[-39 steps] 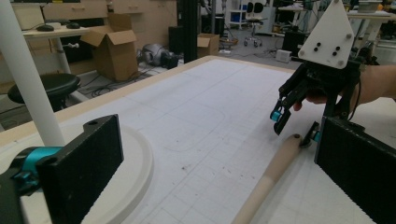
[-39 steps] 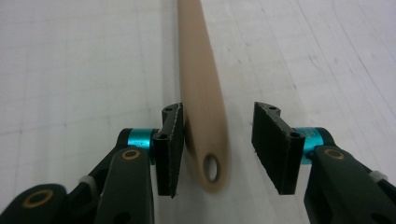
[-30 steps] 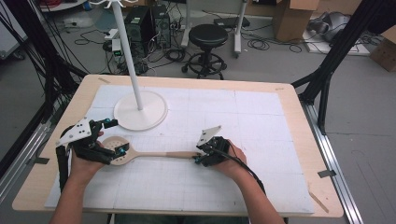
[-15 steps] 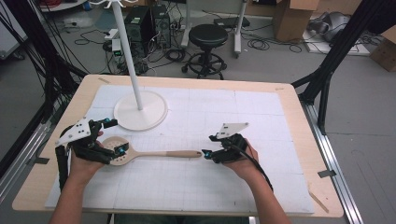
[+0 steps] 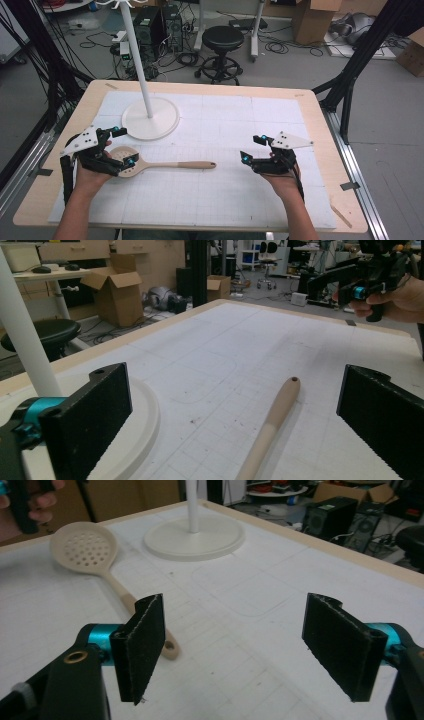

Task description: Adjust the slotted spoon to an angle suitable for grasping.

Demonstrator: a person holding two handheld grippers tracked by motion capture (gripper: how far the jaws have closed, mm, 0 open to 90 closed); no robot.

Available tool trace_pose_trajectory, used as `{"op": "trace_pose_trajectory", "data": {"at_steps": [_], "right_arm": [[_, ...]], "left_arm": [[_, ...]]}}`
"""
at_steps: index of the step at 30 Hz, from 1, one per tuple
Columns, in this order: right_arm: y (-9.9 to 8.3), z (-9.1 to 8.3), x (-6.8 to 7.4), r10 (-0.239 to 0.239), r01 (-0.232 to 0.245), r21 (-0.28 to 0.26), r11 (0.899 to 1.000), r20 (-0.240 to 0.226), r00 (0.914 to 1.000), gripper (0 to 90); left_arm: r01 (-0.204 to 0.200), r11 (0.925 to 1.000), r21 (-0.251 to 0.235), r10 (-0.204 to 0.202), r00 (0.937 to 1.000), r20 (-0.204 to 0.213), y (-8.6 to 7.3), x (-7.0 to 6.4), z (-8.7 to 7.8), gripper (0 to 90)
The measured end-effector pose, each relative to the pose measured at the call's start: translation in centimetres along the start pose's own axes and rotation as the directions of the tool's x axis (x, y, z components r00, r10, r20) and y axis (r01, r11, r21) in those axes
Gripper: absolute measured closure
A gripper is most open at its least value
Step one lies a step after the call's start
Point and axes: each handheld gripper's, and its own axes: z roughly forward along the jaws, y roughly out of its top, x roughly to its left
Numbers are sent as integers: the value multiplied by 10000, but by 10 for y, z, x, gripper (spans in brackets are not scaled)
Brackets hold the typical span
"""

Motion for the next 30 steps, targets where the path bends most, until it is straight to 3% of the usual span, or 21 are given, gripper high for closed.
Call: {"op": "trace_pose_trajectory", "data": {"at_steps": [17,30], "right_arm": [[-2,-5,-11,527,-517,-446,9977,216,9984,157],[-4,-8,-15,645,-617,-725,9955,374,9972,114]], "left_arm": [[15,10000,-11,-14,9993,369,0,-1,-1,17],[-2,9997,232,-8,9991,420,-1,-3,1,17]]}}
